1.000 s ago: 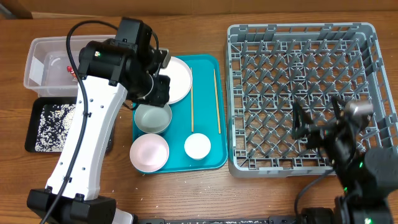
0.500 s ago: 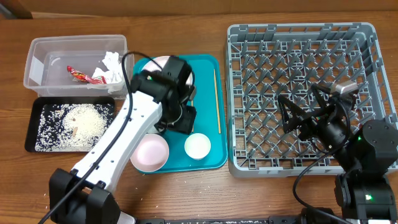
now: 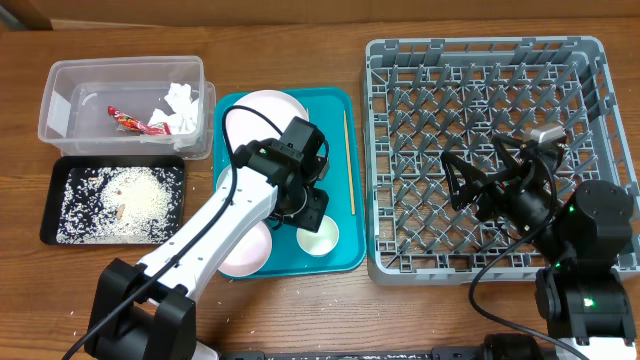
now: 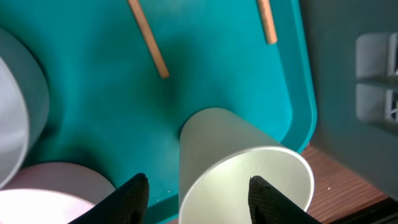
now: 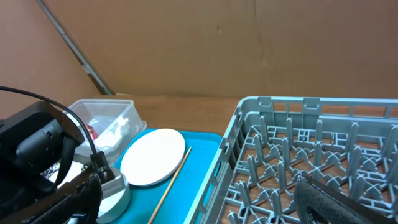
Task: Sort waste into correct bins and load items into the dishwasher
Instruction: 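Grasp the white cup with the left gripper and lift it toward the right gripper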
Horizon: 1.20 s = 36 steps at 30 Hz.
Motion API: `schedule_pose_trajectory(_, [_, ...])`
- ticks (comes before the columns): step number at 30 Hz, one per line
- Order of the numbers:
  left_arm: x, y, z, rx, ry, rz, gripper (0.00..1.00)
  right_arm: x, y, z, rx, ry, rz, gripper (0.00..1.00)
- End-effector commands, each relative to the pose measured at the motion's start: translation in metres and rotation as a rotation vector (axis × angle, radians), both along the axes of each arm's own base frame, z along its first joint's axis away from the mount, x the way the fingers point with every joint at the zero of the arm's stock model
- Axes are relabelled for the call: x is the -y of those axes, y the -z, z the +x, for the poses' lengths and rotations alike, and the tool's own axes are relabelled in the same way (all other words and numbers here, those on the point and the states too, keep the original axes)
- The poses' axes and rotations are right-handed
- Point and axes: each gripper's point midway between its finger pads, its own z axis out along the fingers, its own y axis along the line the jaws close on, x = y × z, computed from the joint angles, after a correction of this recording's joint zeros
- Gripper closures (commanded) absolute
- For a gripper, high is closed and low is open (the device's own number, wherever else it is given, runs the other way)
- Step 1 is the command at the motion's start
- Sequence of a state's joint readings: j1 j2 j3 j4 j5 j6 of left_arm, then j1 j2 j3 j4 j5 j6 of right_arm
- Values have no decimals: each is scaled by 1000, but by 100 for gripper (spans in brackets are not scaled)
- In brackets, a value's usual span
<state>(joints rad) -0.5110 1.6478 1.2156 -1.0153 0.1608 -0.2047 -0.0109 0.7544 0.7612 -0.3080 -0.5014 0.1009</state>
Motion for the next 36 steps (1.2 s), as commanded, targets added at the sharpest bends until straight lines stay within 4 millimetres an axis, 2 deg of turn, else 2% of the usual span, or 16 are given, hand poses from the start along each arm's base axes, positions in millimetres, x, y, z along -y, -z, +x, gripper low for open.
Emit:
schedule_pose_trajectory(1, [-3, 14, -8, -32, -3, 23, 50, -5, -8, -1, 12, -28, 9, 0])
schedule_pose_trajectory(5, [-3, 18, -9, -35, -6, 21, 60, -7, -7, -1, 7, -43, 12, 0])
schedule_pose_trajectory(9, [2, 17, -9, -40, -3, -5, 65, -8, -7, -1, 7, -45, 13, 0])
schedule_pose_trajectory(13, [3, 21, -8, -31, -3, -11, 65, -8, -7, -1, 7, -46, 13, 0])
schedule_pose_trajectory(16, [1, 32, -11, -32, -3, -11, 66, -8, -7, -1, 7, -46, 13, 0])
schedule_pose_trajectory(17, [1, 33, -11, -33, -4, -10, 68, -8, -7, -1, 7, -45, 13, 0])
schedule_pose_trajectory(20, [4, 32, -6, -18, -21, -22, 96, -8, -7, -1, 7, -46, 13, 0])
schedule_pose_trajectory(23, [9, 25, 1, -11, -47, -65, 96, -8, -7, -1, 7, -46, 14, 0])
schedule_pose_trajectory(27, [22, -6, 17, -24, -45, -226, 96, -8, -9, 1, -24, -30, 81, 0])
schedule_pose_trajectory(28, [26, -34, 30, -23, -32, -353, 96, -9, -9, 4, -70, -18, 161, 0])
schedule_pose_trajectory(32, [25, -95, 50, 2, 9, -648, 96, -22, -3, 10, -108, -102, 203, 0])
schedule_pose_trajectory(36, [9, -147, 63, 40, 18, -922, 96, -41, 7, 19, -147, -246, 240, 4])
